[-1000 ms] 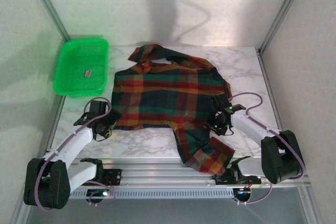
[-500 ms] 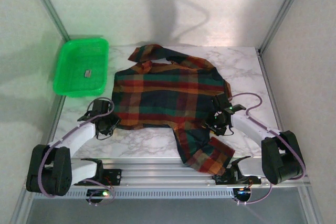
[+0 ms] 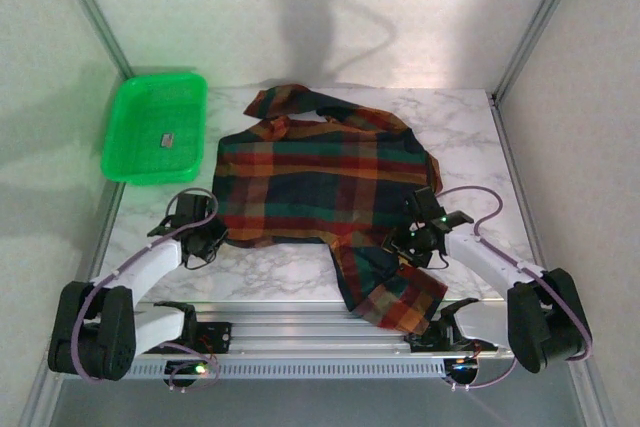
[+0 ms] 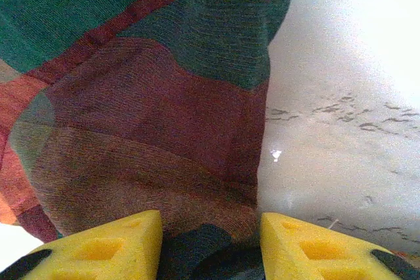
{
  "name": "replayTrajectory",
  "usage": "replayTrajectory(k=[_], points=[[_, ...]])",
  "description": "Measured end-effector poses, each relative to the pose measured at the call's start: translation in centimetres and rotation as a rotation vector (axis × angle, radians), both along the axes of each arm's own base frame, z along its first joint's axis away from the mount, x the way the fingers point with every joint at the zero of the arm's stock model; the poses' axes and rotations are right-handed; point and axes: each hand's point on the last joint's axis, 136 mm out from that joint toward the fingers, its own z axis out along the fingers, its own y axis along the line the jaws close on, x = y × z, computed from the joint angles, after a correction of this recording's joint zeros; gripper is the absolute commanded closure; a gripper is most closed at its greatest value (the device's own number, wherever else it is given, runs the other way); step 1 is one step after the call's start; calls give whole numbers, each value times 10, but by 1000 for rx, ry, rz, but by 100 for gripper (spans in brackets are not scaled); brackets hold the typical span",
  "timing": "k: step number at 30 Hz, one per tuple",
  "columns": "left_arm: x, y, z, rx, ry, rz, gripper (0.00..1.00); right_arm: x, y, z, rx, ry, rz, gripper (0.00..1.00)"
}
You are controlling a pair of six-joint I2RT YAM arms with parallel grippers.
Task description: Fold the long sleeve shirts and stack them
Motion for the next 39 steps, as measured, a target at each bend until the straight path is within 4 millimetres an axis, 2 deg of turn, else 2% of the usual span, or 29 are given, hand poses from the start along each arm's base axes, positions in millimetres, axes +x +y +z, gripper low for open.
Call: replayTrajectory(k=[1, 3, 6, 10, 17, 20, 27, 34, 39], points=[[-1, 0, 1, 0, -3, 0, 100, -2, 0, -1, -1, 6, -1, 67], [-1, 0, 4, -1, -14, 0, 100, -4, 2, -2, 4, 14, -4, 85], [0, 0, 11, -3, -40, 0, 100, -5, 3, -2, 5, 19, -3, 100], [-2, 0, 22, -5, -65, 0, 100, -4, -1, 7, -18, 15, -9, 100], [10, 1, 76, -6, -193, 5, 100, 12, -2, 66, -10, -95, -2, 100], [12, 1, 89, -3, -220, 4, 100, 8, -7, 73, -22, -82, -8, 100], [9, 2, 92, 6, -205, 1, 100, 4, -15, 84, -36, -56, -10, 100], [26, 1, 101, 24, -200, -25, 100, 25, -14, 94, -35, -50, -6, 100], [43, 0, 130, 40, -266, -52, 100, 42, -17, 112, -17, -84, -5, 100]])
